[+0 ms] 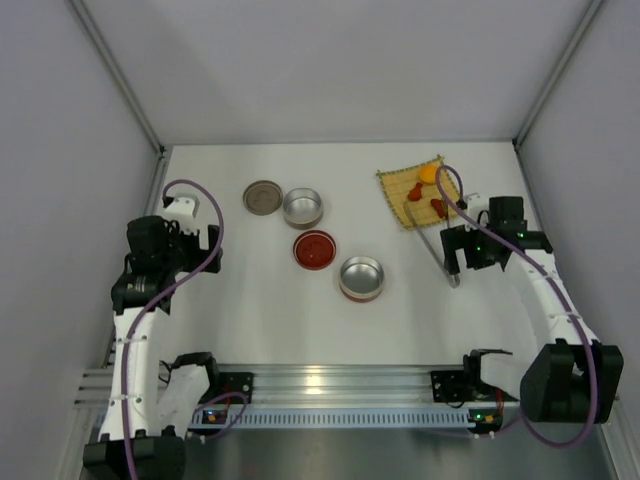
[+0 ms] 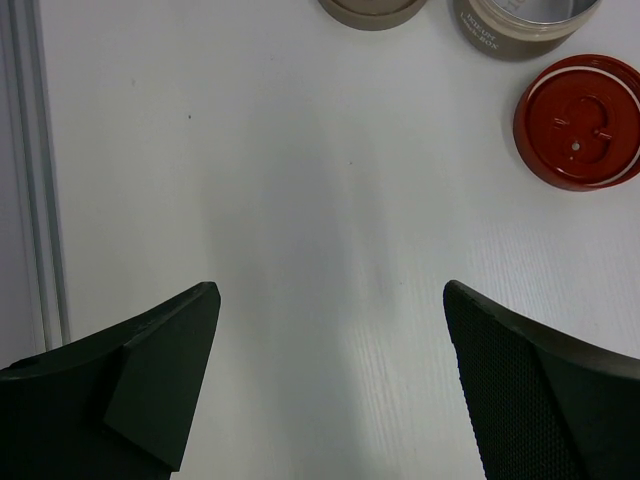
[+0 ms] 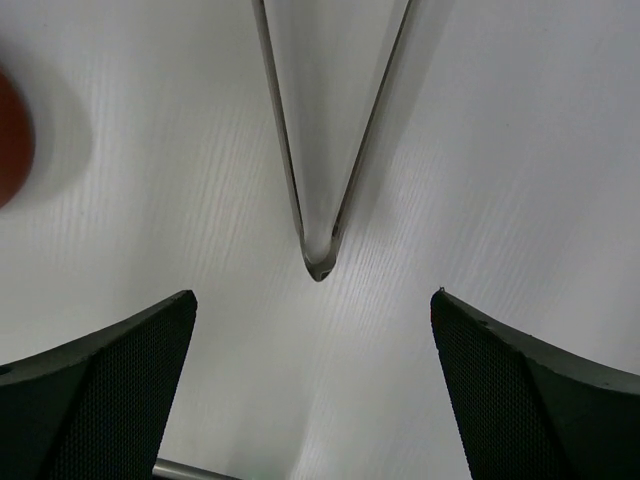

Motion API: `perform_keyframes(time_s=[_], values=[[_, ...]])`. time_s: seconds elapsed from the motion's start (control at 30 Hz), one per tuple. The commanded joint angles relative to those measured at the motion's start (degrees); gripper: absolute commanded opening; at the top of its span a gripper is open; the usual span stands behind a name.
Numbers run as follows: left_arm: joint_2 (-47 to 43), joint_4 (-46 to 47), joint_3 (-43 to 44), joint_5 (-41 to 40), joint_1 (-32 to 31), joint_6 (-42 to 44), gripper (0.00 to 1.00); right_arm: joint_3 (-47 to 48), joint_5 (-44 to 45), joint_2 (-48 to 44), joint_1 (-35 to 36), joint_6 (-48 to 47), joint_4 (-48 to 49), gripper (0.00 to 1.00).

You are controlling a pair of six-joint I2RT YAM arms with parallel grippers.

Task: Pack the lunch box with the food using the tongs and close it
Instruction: Pick up the clamp at the center of the board.

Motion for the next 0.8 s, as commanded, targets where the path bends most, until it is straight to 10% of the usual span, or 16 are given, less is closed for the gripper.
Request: perform_keyframes(time_s=[0.0,0.77], values=[[0.12,0.68,0.31,0.49,0.13,0.72,0.98,2.98,4.41,2.96,0.11,-0.31,-1.16,0.99],[4.61,3.14,-0.14,2.25,0.13,0.63,0.98,9.04,14.86,29.06,9.6,5.48,12.37,0.99]])
